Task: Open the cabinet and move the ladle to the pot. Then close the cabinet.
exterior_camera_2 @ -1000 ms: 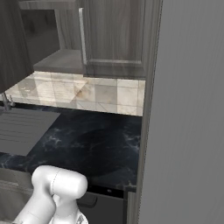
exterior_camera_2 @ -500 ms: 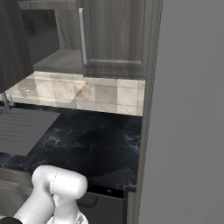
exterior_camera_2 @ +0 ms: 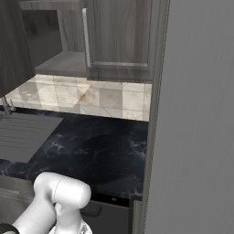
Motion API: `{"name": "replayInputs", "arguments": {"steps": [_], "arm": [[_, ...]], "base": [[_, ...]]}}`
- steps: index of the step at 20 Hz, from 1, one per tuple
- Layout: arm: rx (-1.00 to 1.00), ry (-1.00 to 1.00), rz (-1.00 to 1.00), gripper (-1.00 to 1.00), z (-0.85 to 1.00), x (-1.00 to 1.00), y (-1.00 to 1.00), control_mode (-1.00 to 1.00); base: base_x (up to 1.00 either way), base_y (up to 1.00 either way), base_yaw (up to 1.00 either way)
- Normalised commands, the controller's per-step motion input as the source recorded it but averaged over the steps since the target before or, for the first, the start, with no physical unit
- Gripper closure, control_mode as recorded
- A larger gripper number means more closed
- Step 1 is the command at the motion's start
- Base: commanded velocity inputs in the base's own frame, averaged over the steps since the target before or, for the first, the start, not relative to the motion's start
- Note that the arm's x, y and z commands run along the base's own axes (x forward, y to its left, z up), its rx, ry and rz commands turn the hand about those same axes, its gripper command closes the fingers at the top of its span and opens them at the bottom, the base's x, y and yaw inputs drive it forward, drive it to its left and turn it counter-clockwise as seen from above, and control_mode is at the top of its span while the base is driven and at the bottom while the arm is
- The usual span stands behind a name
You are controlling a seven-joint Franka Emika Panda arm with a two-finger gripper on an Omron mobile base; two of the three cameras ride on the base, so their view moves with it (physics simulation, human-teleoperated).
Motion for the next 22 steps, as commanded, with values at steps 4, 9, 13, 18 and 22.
{"name": "replayInputs", "arguments": {"steps": [4, 9, 13, 18, 22], "arm": [[0.0, -0.13, 0.0, -1.0, 0.02, 0.0, 0.6, -1.0], [0.0, -0.11, 0.0, -1.0, 0.01, 0.0, 0.53, -1.0], [0.0, -0.13, 0.0, -1.0, 0.05, 0.01, 0.38, -1.0], [0.0, -0.14, 0.0, -1.0, 0.03, 0.28, 0.34, -1.0], [0.0, -0.09, 0.0, -1.0, 0.18, 0.35, 0.09, -1.0]], "base": [[0.0, 0.0, 0.0], [0.0, 0.0, 0.0], [0.0, 0.0, 0.0], [0.0, 0.0, 0.0], [0.0, 0.0, 0.0]]}}
